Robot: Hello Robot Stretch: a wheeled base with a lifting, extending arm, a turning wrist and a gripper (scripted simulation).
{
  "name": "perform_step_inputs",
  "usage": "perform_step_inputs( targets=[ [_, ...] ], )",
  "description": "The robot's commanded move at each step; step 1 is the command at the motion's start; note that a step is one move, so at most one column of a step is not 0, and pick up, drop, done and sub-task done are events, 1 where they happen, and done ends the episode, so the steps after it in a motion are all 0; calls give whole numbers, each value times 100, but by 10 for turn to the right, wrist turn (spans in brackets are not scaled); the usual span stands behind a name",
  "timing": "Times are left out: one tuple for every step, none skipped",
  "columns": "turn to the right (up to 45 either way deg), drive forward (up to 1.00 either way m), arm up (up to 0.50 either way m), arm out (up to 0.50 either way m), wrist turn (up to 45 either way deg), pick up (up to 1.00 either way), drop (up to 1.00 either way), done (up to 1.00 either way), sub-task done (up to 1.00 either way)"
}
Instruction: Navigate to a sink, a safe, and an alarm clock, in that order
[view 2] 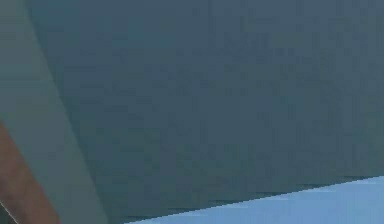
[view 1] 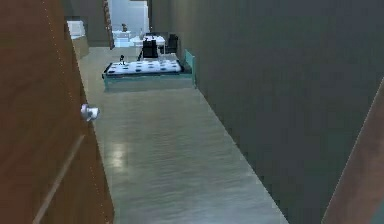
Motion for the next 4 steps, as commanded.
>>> perform_step_inputs(
  targets=[
    [60, 0, 0, 0, 0, 0, 0, 0, 0],
    [0, 50, 0, 0, 0, 0, 0, 0, 0],
    [-60, 0, 0, 0, 0, 0, 0, 0, 0],
    [0, 20, 0, 0, 0, 0, 0, 0, 0]
  ],
)
